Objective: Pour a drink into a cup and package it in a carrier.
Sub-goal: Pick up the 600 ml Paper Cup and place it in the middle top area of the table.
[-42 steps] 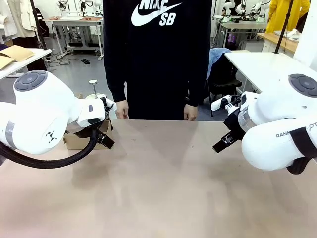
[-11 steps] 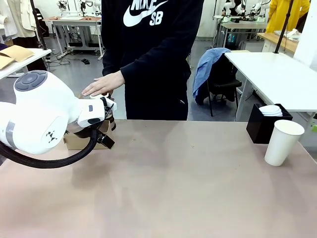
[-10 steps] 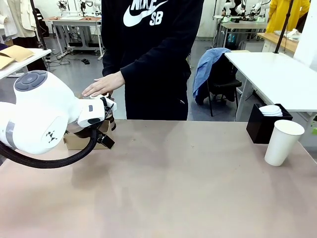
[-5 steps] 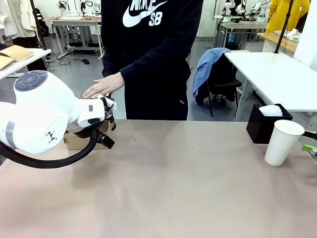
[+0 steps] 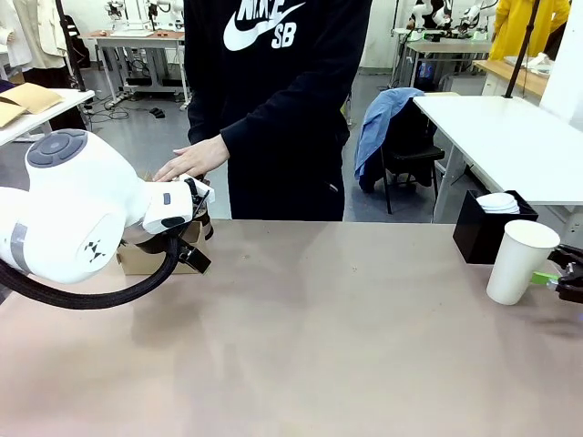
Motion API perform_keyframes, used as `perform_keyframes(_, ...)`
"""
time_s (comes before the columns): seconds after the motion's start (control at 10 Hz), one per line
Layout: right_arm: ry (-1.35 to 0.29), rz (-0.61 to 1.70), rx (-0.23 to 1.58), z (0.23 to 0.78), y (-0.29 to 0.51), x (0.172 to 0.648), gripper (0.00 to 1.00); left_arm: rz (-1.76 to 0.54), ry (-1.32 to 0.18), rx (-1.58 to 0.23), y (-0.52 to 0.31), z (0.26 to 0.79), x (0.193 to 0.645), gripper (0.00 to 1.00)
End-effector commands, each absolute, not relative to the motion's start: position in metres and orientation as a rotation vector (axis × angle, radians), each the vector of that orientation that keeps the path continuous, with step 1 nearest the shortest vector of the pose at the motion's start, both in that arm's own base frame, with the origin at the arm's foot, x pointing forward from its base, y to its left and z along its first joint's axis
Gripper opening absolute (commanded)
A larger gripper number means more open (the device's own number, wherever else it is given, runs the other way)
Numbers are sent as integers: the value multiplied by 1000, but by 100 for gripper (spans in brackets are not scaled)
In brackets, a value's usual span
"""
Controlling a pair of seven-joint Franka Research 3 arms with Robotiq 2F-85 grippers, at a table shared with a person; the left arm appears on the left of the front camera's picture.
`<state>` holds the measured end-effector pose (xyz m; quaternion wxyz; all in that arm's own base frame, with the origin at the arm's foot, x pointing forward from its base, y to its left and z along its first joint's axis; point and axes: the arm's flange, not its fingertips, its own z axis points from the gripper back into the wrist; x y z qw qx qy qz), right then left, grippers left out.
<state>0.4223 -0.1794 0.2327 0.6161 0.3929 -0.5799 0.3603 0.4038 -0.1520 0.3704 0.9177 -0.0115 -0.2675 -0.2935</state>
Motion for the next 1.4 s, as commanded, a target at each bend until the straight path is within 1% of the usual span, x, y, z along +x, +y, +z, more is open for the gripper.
perform_keyframes(0.0, -1345, 839, 885, 230, -171, 436, 100, -604, -550, -24, -152, 370, 404, 100)
perform_keyframes(0.3, -1323, 817, 934, 227, -153, 448, 100, -604, -550, -24, -152, 370, 404, 100)
perform_keyframes(0.7, -1307, 824, 956, 226, -140, 454, 100, -604, -550, -24, -152, 370, 404, 100)
perform_keyframes(0.8, -1298, 807, 955, 227, -143, 452, 80, -604, -550, -24, -152, 370, 404, 100)
perform_keyframes(0.9, -1289, 786, 942, 228, -155, 449, 80, -604, -550, -24, -152, 370, 404, 100)
perform_keyframes(1.0, -1314, 845, 958, 222, -141, 446, 80, -604, -550, -24, -152, 370, 404, 100)
perform_keyframes(1.3, -1307, 833, 955, 222, -147, 445, 81, -604, -550, -24, -152, 370, 404, 100)
